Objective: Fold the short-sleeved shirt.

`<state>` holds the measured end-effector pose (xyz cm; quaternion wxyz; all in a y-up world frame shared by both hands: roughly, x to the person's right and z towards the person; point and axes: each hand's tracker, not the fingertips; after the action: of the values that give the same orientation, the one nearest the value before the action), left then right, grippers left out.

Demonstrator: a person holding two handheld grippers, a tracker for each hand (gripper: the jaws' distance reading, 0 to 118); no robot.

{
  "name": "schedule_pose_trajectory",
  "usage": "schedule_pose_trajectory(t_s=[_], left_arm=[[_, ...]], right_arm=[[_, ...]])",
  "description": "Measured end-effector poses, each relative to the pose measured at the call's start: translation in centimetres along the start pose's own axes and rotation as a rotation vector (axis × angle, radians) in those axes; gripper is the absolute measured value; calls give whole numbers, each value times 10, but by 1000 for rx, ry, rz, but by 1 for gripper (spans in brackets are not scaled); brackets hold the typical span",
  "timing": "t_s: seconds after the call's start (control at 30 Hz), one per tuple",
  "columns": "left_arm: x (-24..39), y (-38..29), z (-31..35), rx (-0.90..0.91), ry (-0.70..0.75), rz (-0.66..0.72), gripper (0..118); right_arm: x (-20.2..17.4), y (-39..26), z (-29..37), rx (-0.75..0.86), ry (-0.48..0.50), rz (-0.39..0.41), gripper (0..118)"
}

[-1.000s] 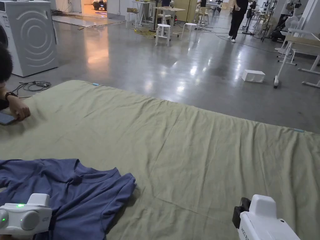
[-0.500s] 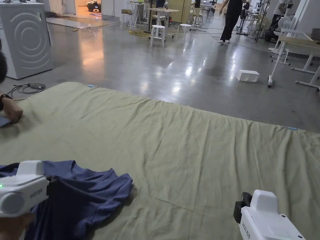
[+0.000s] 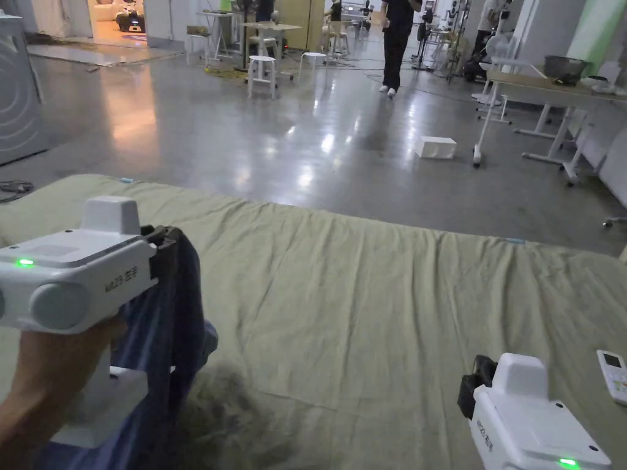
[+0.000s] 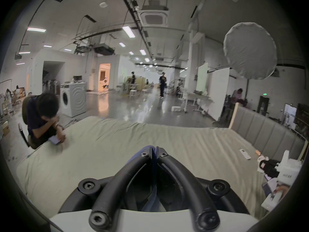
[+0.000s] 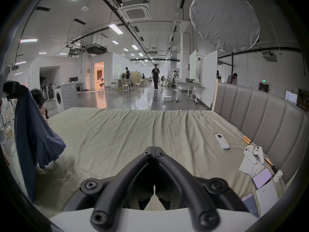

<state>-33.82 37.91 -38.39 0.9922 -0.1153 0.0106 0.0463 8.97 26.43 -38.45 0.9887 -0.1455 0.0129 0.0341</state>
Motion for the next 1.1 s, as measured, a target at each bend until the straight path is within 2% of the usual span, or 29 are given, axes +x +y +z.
schedule_pose_trajectory(t_s=[0.23, 0.5, 0.7, 0.9, 0.97, 1.03, 1.1], left_arm=[[94, 11, -19, 14, -203, -1, 4], [191, -26, -39, -72, -399, -15, 4], [228, -88, -49, -198, -481, 1, 4], [233, -147, -51, -342, -501, 24, 5], [233, -164, -46, -372, -510, 22, 16], [230, -173, -41, -398, -514, 12, 36], [217, -176, -36, -374, -497, -2, 43]], right_arm=[[34, 5, 18, 26, -61, -17, 0], [67, -4, 31, 20, -122, -28, 0], [79, -12, 35, 2, -146, -41, 0], [83, -17, 34, -12, -155, -43, 0], [82, -19, 34, -16, -152, -49, 0], [79, -20, 33, -21, -147, -47, 0], [77, -21, 33, -23, -138, -45, 0]])
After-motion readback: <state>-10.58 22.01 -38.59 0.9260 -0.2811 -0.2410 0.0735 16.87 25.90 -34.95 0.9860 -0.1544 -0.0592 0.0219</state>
